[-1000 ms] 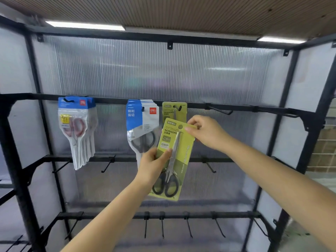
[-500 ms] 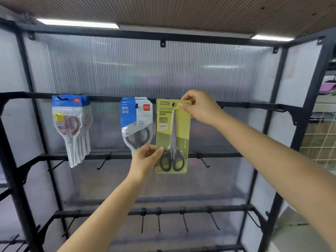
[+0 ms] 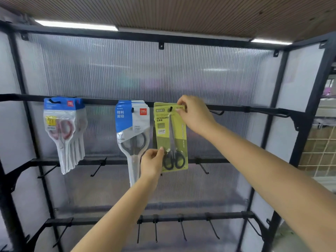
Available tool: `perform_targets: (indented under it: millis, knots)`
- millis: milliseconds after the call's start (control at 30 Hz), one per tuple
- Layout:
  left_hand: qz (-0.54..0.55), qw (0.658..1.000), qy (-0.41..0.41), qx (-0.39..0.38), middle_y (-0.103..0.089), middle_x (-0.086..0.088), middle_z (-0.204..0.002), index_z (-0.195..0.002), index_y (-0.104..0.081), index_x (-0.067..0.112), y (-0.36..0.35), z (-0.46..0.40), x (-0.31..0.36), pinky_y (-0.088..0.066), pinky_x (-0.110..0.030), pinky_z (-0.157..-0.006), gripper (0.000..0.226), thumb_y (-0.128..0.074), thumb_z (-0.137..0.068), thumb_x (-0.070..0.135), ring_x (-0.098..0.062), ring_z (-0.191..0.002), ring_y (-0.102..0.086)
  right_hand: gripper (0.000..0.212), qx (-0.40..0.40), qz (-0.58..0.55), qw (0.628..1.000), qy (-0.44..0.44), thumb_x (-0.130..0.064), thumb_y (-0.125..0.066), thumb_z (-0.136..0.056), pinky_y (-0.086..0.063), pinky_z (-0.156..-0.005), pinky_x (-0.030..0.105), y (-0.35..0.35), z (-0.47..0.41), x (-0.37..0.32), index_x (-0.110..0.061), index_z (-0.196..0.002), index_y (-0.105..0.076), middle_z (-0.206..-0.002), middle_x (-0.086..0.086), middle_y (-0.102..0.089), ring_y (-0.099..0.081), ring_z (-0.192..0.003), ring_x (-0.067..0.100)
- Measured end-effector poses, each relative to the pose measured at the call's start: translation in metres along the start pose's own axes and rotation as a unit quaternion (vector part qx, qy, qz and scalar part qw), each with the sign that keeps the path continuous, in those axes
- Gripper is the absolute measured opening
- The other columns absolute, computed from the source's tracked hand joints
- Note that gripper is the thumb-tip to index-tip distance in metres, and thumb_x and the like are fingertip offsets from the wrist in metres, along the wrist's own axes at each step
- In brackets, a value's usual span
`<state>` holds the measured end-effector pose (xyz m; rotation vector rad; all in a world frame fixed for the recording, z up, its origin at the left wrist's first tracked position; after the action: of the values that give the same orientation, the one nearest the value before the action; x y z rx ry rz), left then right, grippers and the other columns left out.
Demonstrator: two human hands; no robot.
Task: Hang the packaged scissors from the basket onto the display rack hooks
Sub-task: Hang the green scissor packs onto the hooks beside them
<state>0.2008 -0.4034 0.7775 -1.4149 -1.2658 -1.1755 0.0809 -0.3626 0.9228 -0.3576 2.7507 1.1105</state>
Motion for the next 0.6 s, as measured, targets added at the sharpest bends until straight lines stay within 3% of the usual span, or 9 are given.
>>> perform_targets:
  millis: [133,267,400,600]
  knots:
    - [0.021,0.998,0.029,0.044,-0.059,-0.001,-0.088,-0.096,-0.054,0.011,-0.017,-0.020,-0.003,-0.039,-0.028,-0.078,0.018,-0.045,-0.099,0.027,-0.014,-0.079,-0.052,0.027,-0.024,0.120,0.991,0.049,-0.009,-0.044,-0.096,-0.048,-0.083,0.042,-0.011,-0.001,0.005,-0.006,-0.122,-0.052,-0.117,0.008,-0.053,-0.055,-0.102,0.024]
    - [0.021,0.994,0.050,0.095,-0.055,-0.004,-0.096,-0.099,-0.052,0.013,-0.026,-0.039,-0.006,-0.038,-0.031,-0.085,0.021,-0.043,-0.099,0.033,-0.021,-0.090,-0.050,0.050,-0.076,0.189,0.978,0.053,-0.011,-0.042,-0.097,-0.044,-0.095,0.042,-0.023,-0.005,0.014,-0.007,-0.145,-0.029,-0.142,0.010,-0.040,-0.042,-0.127,0.027]
    - [-0.006,0.991,0.052,0.127,-0.060,-0.012,-0.115,-0.117,-0.054,0.003,-0.029,-0.059,-0.010,-0.039,-0.034,-0.095,0.038,-0.045,-0.098,0.035,-0.029,-0.110,-0.055,0.056,-0.095,0.223,0.969,0.057,-0.015,-0.040,-0.098,-0.036,-0.105,0.039,-0.033,-0.008,0.020,-0.006,-0.149,-0.017,-0.152,0.011,-0.026,-0.028,-0.138,0.026]
    - [-0.081,0.986,0.052,0.135,-0.051,-0.015,-0.135,-0.132,-0.044,0.002,-0.026,-0.077,-0.010,-0.034,-0.041,-0.107,0.048,-0.040,-0.099,0.037,-0.034,-0.125,-0.045,0.061,-0.123,0.244,0.961,0.041,-0.020,-0.039,-0.098,-0.031,-0.108,0.038,-0.042,-0.014,0.024,-0.006,-0.150,-0.009,-0.156,0.012,-0.016,-0.020,-0.142,0.026]
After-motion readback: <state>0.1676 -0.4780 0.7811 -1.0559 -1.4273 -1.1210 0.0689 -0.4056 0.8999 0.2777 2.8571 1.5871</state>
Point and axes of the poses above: each hand's wrist, its own z-axis away from the middle knuckle, its own y-axis out of the back of the hand, x = y × z, the point moved 3 cm from there along -z, towards the middle knuckle
